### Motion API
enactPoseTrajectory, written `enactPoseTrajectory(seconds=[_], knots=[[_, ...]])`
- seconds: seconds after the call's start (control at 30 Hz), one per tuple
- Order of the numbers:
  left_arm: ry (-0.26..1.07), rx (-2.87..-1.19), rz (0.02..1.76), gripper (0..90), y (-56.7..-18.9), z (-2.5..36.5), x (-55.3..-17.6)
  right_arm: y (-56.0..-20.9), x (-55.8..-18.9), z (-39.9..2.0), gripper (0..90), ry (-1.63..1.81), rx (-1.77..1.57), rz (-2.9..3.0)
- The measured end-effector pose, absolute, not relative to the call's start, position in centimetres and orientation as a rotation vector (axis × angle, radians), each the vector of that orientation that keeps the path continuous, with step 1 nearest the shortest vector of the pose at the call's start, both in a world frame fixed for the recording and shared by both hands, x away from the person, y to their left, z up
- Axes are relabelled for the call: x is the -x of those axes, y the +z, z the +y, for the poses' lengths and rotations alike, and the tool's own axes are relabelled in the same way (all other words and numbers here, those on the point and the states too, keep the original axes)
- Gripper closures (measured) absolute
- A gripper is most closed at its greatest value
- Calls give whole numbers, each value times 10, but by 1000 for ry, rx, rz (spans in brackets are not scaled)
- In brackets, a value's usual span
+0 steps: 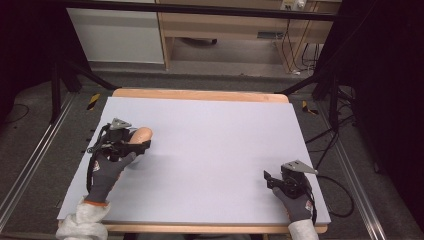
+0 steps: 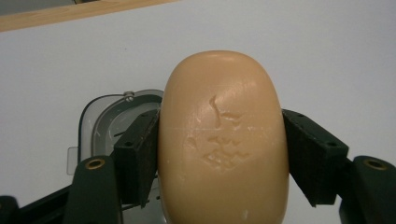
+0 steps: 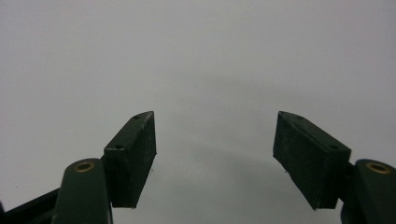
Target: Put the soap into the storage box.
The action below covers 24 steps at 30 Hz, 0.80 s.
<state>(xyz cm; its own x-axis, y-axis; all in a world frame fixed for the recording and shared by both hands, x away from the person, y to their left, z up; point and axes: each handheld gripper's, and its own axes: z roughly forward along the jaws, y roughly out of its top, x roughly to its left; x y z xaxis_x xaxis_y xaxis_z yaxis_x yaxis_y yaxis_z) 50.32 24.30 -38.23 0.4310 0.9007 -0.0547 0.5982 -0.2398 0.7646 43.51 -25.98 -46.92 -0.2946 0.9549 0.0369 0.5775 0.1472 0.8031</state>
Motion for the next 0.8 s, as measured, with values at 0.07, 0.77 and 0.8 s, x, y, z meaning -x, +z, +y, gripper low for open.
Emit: enactPoseTrajectory(seconds=[0.07,0.77,0.8], knots=[[524,-1947,1270,320,-383,245,-504,-469,-435,-260,299,1008,-1457,1940],[540,-1933,1351,320,-399,267,-527,-471,-436,-259,300,1000,-1455,1949],[542,-1942,1352,320,-400,267,-528,-471,-436,-259,300,1000,-1455,1950]])
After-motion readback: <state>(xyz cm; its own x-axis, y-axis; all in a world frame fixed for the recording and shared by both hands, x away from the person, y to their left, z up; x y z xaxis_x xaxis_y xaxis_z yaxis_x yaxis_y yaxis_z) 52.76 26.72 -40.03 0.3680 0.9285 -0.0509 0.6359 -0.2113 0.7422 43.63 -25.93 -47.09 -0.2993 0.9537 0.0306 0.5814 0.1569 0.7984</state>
